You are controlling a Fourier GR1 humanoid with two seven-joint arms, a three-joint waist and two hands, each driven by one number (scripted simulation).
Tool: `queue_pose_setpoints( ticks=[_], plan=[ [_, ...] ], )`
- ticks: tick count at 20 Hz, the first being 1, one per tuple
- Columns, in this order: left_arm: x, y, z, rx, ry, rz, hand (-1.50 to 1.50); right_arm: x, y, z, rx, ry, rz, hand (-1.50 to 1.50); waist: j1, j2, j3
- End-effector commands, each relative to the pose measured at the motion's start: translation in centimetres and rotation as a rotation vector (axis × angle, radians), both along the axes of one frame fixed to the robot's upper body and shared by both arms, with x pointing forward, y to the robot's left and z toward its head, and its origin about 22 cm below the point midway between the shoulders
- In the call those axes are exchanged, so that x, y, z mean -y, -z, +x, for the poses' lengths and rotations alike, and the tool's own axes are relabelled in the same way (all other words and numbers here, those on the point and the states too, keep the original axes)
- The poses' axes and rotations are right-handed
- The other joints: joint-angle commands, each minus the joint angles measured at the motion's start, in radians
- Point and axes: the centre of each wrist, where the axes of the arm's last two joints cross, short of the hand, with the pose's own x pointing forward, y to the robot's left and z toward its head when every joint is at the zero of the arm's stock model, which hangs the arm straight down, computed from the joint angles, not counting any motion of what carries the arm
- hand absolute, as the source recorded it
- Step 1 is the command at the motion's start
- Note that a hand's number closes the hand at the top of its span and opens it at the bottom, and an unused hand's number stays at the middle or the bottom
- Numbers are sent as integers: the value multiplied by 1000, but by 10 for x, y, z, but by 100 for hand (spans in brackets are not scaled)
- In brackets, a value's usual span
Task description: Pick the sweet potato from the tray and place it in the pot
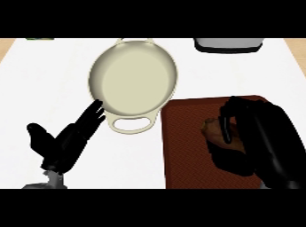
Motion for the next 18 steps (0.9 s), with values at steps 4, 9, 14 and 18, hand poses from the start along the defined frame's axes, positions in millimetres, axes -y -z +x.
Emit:
queue_pose_setpoints(
  ticks=[4, 9, 14, 18],
  plan=[
    [-1, -5, -4, 19, 12, -6, 0, -17, -62, 14, 97, -99, 168, 150, 15, 2, 0],
    [-11, -11, 10, 9, 22, -2, 0, -49, -92, 43, 96, -104, 241, 150, 16, 4, 0],
    [10, 3, -3, 18, 13, 2, 0, -80, -104, 82, 54, -106, 220, 150, 19, 4, 0],
    [-2, -16, 3, 13, 11, 2, 0, -84, -96, 119, 60, -127, 238, 150, 18, 5, 0]
  ],
)
